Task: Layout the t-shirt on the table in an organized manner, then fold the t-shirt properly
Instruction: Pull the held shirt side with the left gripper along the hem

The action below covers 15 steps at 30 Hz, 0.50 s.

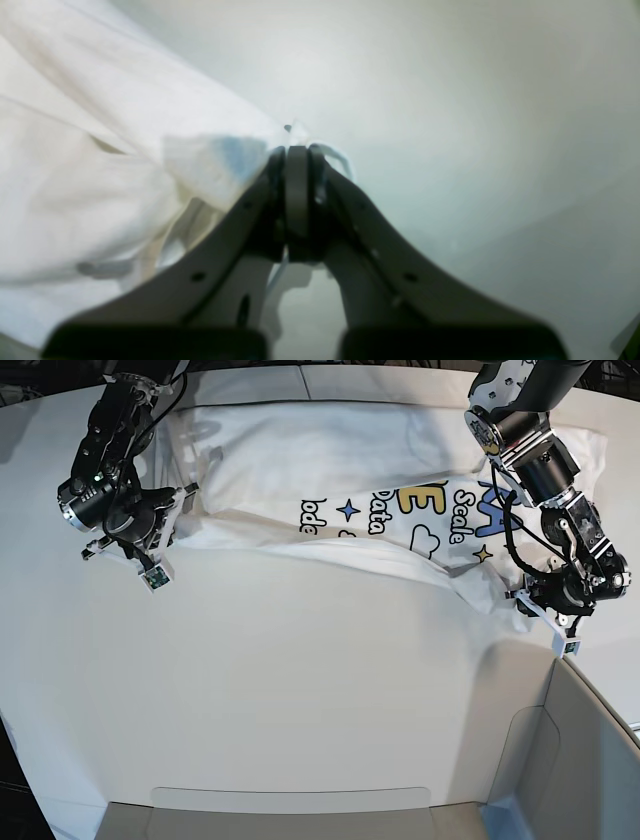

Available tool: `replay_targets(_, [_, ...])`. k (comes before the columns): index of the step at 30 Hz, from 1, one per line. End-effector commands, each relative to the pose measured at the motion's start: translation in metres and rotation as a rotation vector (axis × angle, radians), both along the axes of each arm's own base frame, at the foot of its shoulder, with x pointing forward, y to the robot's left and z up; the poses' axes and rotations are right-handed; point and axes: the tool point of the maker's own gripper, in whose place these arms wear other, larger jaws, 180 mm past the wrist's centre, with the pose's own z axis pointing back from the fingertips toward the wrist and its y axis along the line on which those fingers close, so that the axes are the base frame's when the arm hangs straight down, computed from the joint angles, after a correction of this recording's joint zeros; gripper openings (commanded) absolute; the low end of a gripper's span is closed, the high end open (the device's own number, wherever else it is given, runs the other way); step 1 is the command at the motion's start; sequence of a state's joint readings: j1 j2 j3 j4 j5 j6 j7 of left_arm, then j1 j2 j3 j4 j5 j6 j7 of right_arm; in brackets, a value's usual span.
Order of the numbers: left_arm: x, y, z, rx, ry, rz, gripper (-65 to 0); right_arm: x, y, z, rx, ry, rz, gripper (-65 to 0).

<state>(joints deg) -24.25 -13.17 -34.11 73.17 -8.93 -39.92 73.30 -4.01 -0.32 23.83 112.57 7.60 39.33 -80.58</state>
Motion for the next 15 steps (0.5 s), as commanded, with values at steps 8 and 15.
replay_targets(8, [0.031,0.03,0.054,0.043,-0.141,0.048,-42.1,0.006,-0.001,0.008,-0.008,-0.033,0.016,-65.0])
replay_targets(15, [0.048,0.024,0.053,0.003,-0.177,0.039,-37.1,0.005,-0.001,0.007,-0.008,-0.031,0.016,-65.0])
